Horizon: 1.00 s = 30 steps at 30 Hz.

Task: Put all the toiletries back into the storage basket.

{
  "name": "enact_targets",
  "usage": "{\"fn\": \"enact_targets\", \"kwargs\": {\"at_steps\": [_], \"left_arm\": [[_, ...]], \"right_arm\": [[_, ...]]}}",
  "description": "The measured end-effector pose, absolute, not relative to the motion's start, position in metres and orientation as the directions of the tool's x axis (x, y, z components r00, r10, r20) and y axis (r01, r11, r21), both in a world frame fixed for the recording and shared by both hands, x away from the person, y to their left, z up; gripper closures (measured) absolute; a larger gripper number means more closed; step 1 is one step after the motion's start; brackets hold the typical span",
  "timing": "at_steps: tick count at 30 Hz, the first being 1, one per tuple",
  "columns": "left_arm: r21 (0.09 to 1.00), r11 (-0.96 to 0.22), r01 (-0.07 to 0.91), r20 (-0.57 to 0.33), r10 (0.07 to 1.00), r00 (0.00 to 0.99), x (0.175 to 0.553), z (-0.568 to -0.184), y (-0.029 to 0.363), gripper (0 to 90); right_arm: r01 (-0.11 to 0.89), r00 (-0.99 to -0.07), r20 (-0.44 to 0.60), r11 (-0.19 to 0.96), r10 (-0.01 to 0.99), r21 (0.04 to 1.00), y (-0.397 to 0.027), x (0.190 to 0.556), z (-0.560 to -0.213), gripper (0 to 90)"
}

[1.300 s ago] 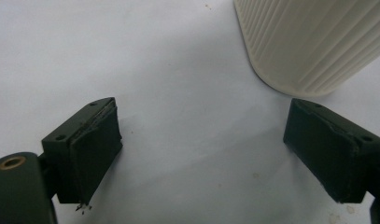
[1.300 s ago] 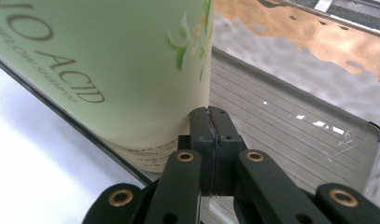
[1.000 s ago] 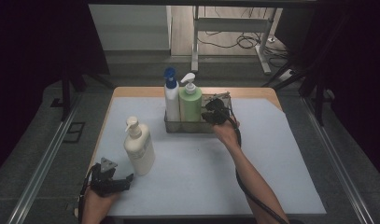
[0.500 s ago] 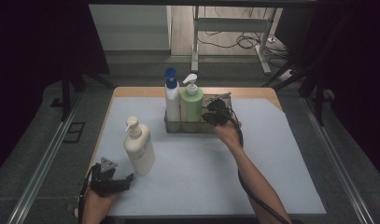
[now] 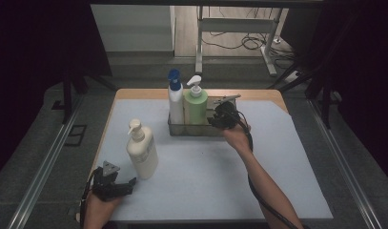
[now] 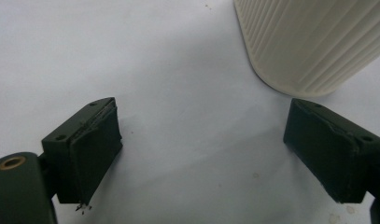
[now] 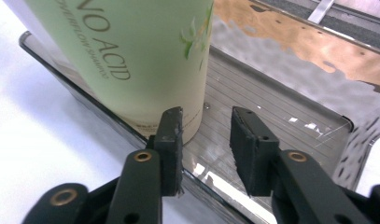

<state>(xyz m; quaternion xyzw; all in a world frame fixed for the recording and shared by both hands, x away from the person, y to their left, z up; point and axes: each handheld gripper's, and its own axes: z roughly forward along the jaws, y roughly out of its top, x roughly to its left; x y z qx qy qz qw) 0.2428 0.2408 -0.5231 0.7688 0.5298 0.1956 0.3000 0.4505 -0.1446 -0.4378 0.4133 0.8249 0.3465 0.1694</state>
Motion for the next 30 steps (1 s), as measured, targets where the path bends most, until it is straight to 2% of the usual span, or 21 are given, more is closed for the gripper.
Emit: {"fn": "enact_targets", "kwargs": {"at_steps": [8,21,30], "left_arm": [[0.669,-0.259,0.697,-0.017,0.932,0.362,0.243,-0.523,0.241,10.7],[0.669,-0.258,0.697,-0.017,0.932,0.362,0.243,-0.523,0.241,10.7],[0.670,-0.258,0.696,-0.016,0.932,0.362,0.243,-0.523,0.241,10.7]], "right_arm": [[0.550,-0.623,0.013,0.426,0.782,0.719,-0.152,0.439,-0.430,54.2],[0.509,-0.663,-0.008,0.459,0.748,0.728,-0.160,0.415,-0.423,34.3],[0.491,-0.690,-0.020,0.489,0.723,0.721,-0.166,0.396,-0.420,26.0]]}}
